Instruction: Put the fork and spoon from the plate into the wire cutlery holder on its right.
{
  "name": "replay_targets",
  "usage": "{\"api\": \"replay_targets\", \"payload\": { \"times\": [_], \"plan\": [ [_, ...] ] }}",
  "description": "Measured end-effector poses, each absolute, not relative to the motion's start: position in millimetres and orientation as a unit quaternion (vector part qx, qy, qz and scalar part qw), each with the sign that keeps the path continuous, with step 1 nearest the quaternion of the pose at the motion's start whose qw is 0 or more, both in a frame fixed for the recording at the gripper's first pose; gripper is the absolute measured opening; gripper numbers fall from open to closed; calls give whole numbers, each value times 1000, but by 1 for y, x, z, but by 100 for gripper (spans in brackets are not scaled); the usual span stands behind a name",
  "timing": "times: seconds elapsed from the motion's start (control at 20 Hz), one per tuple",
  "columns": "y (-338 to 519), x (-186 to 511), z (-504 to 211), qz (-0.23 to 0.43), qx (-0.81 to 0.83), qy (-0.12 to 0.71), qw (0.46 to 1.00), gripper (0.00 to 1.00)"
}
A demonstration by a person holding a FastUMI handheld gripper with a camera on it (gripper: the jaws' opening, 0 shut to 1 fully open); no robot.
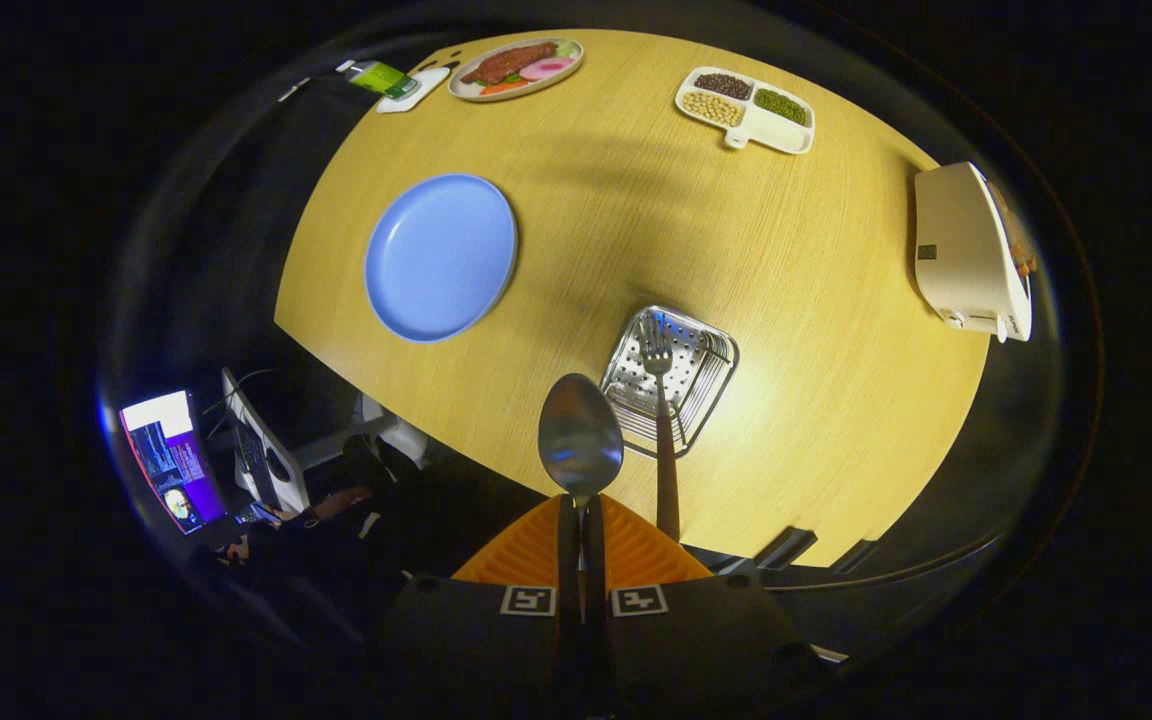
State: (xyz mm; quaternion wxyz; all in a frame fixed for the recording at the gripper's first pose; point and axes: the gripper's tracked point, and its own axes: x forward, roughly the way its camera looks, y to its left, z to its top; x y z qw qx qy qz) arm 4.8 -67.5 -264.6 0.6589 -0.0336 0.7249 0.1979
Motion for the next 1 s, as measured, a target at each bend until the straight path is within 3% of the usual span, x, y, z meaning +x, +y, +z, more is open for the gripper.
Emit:
{"api": "replay_targets", "payload": {
  "times": [0.6,1.0],
  "plan": [
    [-96,26,-309,172,-115,805,556,5],
    [-97,36,-331,170,-115,815,541,6]
  ]
}}
